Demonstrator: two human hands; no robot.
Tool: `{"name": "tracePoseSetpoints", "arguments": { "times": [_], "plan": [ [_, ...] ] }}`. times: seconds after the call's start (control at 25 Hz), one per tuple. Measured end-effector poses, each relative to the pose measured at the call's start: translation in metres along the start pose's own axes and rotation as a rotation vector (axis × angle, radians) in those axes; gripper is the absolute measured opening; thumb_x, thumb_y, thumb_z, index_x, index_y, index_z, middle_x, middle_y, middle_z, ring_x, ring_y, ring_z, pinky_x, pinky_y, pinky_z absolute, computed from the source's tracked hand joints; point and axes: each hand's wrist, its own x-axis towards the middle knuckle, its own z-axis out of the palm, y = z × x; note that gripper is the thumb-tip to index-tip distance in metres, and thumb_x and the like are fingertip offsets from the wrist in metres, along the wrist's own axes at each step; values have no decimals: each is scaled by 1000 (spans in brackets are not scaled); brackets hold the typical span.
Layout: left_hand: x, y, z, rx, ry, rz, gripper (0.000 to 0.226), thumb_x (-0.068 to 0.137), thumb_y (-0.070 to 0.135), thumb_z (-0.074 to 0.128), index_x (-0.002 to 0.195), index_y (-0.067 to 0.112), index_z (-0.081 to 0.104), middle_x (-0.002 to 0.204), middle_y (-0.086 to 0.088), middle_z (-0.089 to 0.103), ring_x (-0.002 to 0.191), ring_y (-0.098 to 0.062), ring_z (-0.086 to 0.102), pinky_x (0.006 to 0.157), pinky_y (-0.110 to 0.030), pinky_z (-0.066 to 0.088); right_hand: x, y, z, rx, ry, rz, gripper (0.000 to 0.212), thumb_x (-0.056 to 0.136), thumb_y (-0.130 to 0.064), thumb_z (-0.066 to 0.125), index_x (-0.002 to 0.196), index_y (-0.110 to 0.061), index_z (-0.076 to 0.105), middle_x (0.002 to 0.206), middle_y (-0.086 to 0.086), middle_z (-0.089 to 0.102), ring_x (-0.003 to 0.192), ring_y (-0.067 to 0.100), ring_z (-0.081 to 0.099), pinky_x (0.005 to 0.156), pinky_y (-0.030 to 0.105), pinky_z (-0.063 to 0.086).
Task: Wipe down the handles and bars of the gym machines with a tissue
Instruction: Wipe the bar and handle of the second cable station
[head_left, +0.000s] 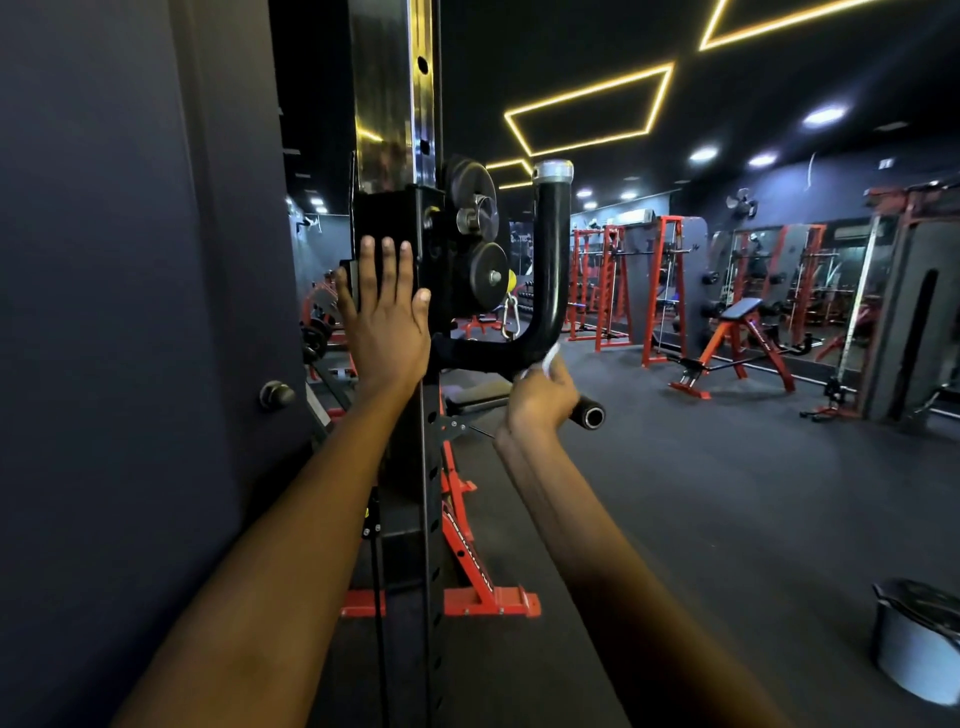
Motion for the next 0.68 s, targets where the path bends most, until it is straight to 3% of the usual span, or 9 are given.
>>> {"name": "tracePoseSetpoints", "arguments": {
  "times": [0.04,0.12,0.16,0.24,0.4,0.48,0.52,0.6,0.68],
  "plan": [
    [0,0,-1,-5,-3,1,55,105,39,14,154,20,0,163,0,-2,148,-20,-14,111,-44,-21,-5,7,0,5,-72,185,26,96,4,34,112,2,55,102,8,64,81,20,64,54,11,45],
    [-2,-1,-1,-8,-2,8,55,104,39,14,154,20,0,163,-1,-1,148,-20,-13,112,-43,-21,-17,13,11,139,-135,428,31,97,6,32,123,1,48,131,24,49,116,35,54,80,24,52],
    [-2,-1,-1,-6,0,13,55,104,39,14,154,20,0,163,-1,-1,148,-20,-13,112,-43,-20,-18,13,17,200,-122,467,37,97,7,30,132,1,41,138,24,42,124,35,47,92,33,48],
    [-2,-3,-1,-10,2,22,55,104,39,14,154,19,0,163,-1,0,148,-20,-12,113,-43,-18,-12,1,23,219,-80,499,43,97,8,30,139,1,36,138,18,43,128,31,44,103,35,41],
    [-2,-4,3,-11,16,20,55,104,38,15,154,19,0,163,-1,0,148,-20,-12,113,-42,-19,-3,-39,-15,325,-153,450,41,96,11,24,134,9,39,136,17,46,130,34,41,111,36,31],
    [-1,-4,6,-13,19,16,55,104,38,14,154,20,0,163,0,0,148,-20,-13,113,-43,-19,-16,-50,-36,225,-246,196,39,95,11,29,130,7,46,124,13,54,121,29,51,105,34,40],
    [0,-4,6,-19,22,15,54,104,38,15,154,20,1,162,1,1,148,-20,-13,113,-42,-19,-19,-50,-42,81,-279,-55,38,94,11,34,129,5,49,123,12,58,117,22,55,103,28,42],
    [-1,-4,6,-28,40,20,54,105,36,16,154,20,3,162,1,3,148,-19,-12,113,-42,-19,-8,-42,-50,-473,-279,-839,46,90,14,38,131,-2,50,130,9,55,125,12,46,108,16,32],
    [0,-4,4,-44,46,22,53,105,35,18,154,21,5,162,2,6,148,-19,-11,113,-41,-20,33,-28,-59,-1123,-326,-1524,63,78,20,38,137,-2,41,142,13,44,139,21,22,118,25,10]
  ]
}}
